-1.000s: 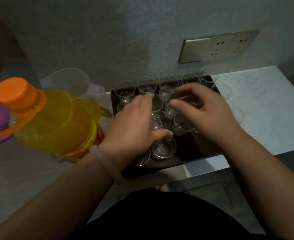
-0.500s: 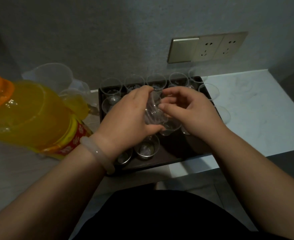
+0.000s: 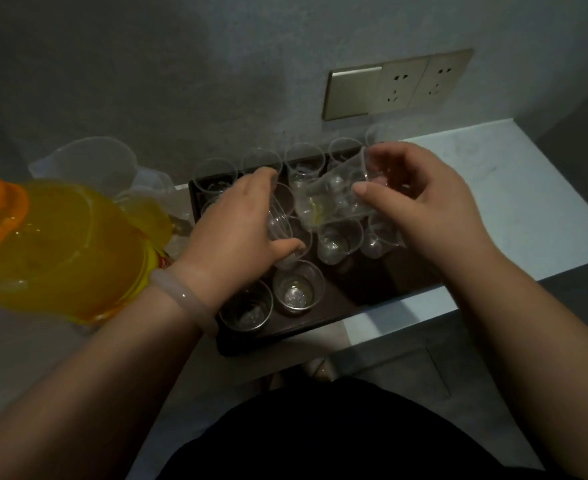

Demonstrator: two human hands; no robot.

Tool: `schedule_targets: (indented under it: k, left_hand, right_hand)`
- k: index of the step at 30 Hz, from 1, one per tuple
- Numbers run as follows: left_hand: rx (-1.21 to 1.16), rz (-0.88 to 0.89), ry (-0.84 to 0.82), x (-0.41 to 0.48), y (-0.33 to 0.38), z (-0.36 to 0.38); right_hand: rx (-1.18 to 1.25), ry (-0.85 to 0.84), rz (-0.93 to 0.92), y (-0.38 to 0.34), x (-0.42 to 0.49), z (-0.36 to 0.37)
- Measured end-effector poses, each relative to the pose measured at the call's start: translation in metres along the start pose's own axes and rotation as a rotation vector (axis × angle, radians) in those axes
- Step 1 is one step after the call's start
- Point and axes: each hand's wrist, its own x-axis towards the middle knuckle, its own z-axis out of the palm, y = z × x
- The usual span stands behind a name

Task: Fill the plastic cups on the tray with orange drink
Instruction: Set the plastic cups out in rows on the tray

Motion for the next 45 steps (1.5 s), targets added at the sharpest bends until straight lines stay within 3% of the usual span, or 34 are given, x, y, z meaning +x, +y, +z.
schedule_targets:
  k: [5, 12, 20, 45]
  left_hand:
    - [-0.043, 0.007, 0.034, 0.002, 0.003, 0.001]
    - [-0.026, -0.006, 0.091, 0.009, 0.018, 0.002]
    - [-0.007, -0.043, 0.107, 0.007, 0.035, 0.014]
    - [-0.006, -0.104, 0.101, 0.010, 0.039, 0.016]
  right_hand:
    - [-0.188, -0.004, -0.145, 0.007, -0.012, -0.018]
    - [-0.420, -0.203, -0.312, 0.043, -0.034, -0.030]
    - [-0.556, -0.289, -0.448, 0.082, -0.037, -0.014]
    - [-0.828, -0.400, -0.577, 0.103, -0.019, 0.008]
